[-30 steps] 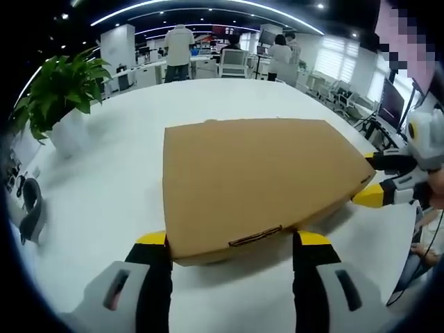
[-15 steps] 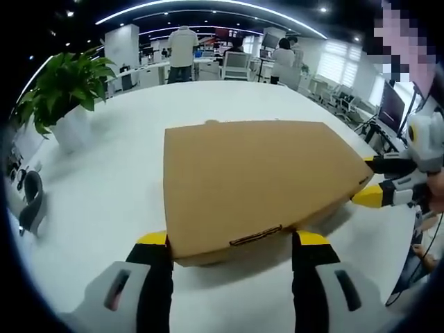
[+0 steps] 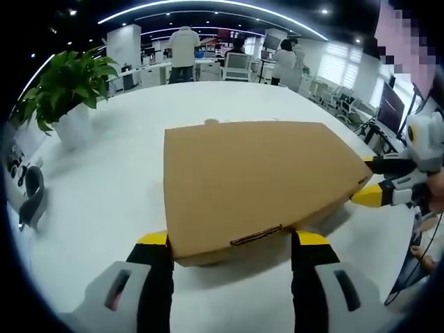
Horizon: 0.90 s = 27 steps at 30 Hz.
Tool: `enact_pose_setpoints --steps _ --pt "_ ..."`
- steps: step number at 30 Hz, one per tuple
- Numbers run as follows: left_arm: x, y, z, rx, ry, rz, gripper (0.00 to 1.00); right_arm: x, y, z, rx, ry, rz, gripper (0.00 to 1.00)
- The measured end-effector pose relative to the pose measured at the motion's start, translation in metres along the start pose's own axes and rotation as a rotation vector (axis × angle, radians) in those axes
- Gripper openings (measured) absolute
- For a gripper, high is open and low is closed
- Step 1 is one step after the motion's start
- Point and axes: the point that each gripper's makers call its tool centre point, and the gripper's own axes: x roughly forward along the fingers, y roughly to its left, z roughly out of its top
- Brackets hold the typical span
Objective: Operate the shoe box by opening the lid, removing the specified soft item, and placing it in the target area until the item is outside and the box remains undamaged.
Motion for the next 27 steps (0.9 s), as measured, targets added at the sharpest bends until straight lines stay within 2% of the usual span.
enact_pose_setpoints --steps 27 --pt "-0.017 -0.008 -0.018 0.001 -0.004 -0.005 0.66 -0.017 0.011 -0.016 0.009 -0.01 -0.005 0.56"
